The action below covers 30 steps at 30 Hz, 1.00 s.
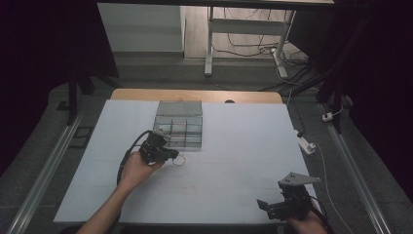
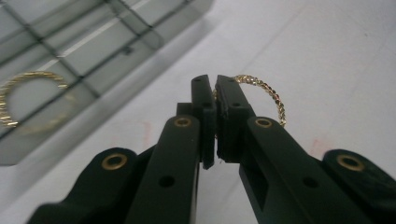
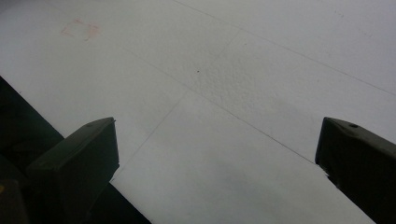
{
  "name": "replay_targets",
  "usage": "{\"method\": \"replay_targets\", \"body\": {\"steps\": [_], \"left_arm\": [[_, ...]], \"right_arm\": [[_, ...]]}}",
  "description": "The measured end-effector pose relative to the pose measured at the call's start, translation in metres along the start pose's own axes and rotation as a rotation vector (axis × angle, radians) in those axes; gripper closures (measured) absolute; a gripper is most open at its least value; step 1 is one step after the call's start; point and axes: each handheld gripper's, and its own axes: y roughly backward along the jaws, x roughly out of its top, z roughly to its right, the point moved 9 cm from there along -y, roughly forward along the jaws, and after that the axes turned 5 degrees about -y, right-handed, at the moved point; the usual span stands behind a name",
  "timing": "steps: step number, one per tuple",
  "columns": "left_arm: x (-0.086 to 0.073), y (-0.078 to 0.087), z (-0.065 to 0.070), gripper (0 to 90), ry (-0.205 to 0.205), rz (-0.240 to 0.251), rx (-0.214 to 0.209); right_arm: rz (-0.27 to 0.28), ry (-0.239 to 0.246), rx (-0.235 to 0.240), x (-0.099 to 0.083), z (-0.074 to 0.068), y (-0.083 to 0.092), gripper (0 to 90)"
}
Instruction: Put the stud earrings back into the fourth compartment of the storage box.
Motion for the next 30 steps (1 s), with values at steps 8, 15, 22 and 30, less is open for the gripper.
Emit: {"method": "replay_targets", "body": {"steps": [8, 15, 22, 30], "left_arm": [[0.002, 0.012, -0.023, 86.5, 0.051, 0.04, 0.053], [0.004, 0.02, -0.038, 86.6, 0.091, 0.067, 0.077], [0.005, 0.022, -0.054, 86.6, 0.133, 0.082, 0.1], [0.009, 0.025, -0.067, 86.6, 0.155, 0.098, 0.115]], "right_arm": [[-0.005, 0.0, -0.005, 0.0, 0.0, -0.001, 0.0], [-0.01, 0.002, -0.007, 0.0, 0.0, -0.001, 0.0], [-0.011, -0.002, -0.007, -0.001, 0.001, -0.001, 0.0], [-0.013, -0.006, -0.009, -0.001, 0.001, -0.001, 0.0]]}}
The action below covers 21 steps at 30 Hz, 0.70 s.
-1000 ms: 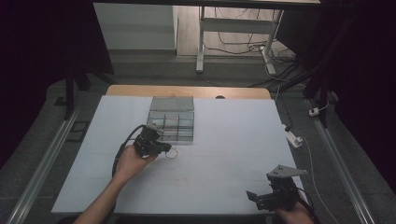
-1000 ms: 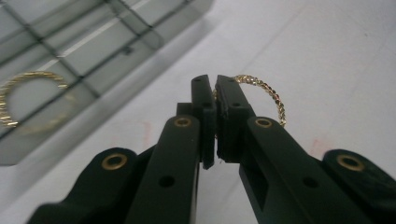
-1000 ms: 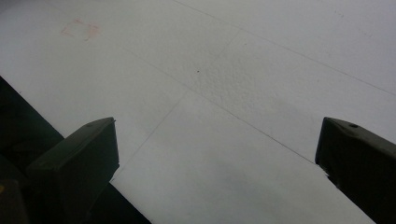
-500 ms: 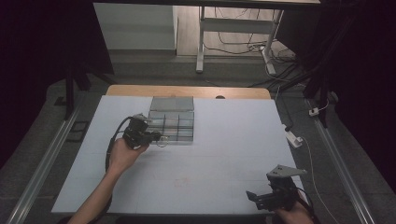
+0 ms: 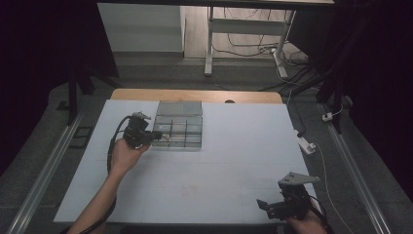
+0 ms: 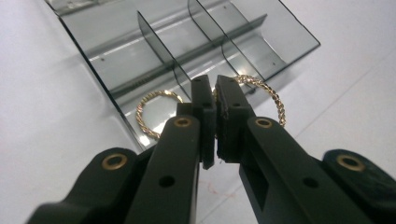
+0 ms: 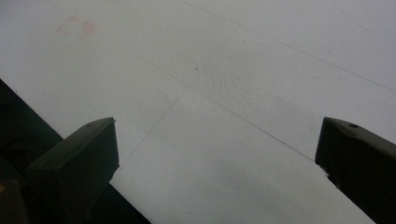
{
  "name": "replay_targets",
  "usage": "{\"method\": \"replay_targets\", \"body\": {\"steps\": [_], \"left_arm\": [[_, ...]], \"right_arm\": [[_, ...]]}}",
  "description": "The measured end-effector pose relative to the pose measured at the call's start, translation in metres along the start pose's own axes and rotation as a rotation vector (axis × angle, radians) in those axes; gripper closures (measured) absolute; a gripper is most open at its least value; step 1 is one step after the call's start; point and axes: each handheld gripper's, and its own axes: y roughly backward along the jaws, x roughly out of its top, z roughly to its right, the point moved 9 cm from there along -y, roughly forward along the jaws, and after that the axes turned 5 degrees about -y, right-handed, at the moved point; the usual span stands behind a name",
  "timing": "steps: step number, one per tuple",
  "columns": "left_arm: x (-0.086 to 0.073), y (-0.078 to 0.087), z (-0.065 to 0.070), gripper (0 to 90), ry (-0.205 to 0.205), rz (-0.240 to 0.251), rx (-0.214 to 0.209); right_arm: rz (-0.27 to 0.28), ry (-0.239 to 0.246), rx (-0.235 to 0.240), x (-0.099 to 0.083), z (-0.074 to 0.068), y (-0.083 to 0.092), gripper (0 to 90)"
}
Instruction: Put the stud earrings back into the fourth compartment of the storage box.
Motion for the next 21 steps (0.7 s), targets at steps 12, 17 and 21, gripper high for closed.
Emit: {"method": "replay_targets", "body": {"steps": [12, 17, 21], "left_arm": [[0.003, -0.012, -0.02, 86.5, 0.037, 0.003, 0.05], [0.003, -0.016, -0.027, 86.5, 0.045, 0.004, 0.073], [0.001, -0.023, -0.03, 86.5, 0.045, -0.007, 0.084]], "right_arm": [[-0.003, -0.003, -0.002, 0.0, 0.0, 0.0, 0.0], [-0.007, -0.005, -0.001, -0.001, 0.0, -0.001, 0.0], [-0.005, 0.0, -0.002, 0.0, 0.001, -0.001, 0.0]]}}
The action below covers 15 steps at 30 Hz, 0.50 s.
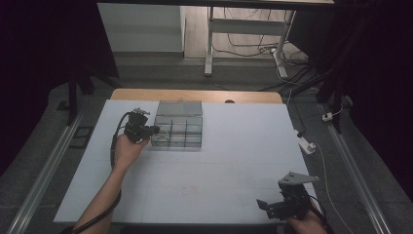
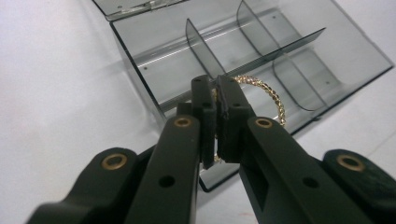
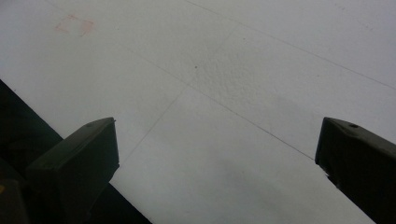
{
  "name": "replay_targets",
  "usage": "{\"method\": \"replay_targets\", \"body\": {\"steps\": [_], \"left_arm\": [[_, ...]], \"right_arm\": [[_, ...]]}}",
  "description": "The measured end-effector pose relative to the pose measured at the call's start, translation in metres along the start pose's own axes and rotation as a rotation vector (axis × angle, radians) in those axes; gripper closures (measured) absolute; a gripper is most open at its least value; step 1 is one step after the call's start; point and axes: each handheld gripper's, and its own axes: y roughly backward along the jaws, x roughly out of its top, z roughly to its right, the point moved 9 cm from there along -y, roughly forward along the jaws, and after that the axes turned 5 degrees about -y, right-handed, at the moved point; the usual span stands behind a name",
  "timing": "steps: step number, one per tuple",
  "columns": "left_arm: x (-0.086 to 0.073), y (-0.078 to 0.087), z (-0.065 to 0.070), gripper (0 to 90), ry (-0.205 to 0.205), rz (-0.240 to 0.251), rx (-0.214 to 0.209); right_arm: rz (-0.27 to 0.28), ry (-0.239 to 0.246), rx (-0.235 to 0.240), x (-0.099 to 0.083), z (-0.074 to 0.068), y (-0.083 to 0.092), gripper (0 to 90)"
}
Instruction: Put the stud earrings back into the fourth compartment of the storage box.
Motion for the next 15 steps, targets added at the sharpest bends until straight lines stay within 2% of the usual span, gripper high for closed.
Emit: {"method": "replay_targets", "body": {"steps": [15], "left_arm": [[-0.006, -0.016, 0.003, 86.3, -0.042, -0.051, 0.03]], "right_arm": [[0.001, -0.002, 0.003, 0.0, 0.0, 0.001, 0.0]]}}
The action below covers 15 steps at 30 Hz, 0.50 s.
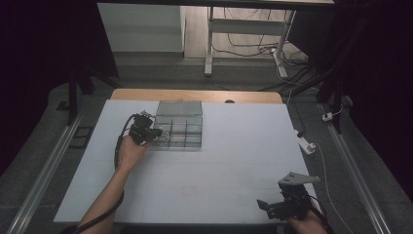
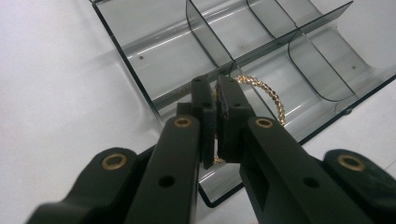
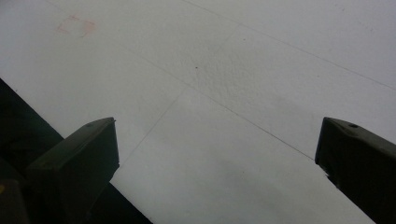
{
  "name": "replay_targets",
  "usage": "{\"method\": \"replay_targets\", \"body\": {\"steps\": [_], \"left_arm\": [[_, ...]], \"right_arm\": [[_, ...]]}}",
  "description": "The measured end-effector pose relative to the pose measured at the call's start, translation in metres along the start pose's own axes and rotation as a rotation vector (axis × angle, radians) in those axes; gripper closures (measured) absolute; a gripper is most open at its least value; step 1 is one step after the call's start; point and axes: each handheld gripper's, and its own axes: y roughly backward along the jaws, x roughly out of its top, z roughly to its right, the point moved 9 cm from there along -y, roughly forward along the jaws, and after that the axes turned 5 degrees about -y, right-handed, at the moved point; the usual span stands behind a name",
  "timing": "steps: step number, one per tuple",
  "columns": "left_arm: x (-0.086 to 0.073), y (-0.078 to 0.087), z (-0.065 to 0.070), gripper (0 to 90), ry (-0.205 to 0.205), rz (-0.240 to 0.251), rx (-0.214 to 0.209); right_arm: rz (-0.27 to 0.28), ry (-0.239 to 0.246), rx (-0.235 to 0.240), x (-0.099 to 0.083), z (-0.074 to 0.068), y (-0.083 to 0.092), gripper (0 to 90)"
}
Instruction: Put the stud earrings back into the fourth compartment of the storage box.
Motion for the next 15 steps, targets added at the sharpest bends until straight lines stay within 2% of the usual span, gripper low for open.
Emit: {"method": "replay_targets", "body": {"steps": [9, 11, 15], "left_arm": [[-0.004, -0.0041, -0.0008, 84.8, 0.0, -0.02, -0.011], [-0.0034, -0.0037, -0.0005, 79.5, 0.005, -0.016, -0.015], [-0.0012, -0.0009, 0.0009, 75.2, 0.019, -0.002, -0.035]], "right_arm": [[0.0, 0.002, 0.001, 0.0, -0.0001, 0.0, 0.0], [0.0, 0.001, 0.001, 0.0, -0.0002, 0.0001, 0.0], [0.002, 0.001, 0.002, 0.0, -0.0002, 0.0001, 0.0]]}}
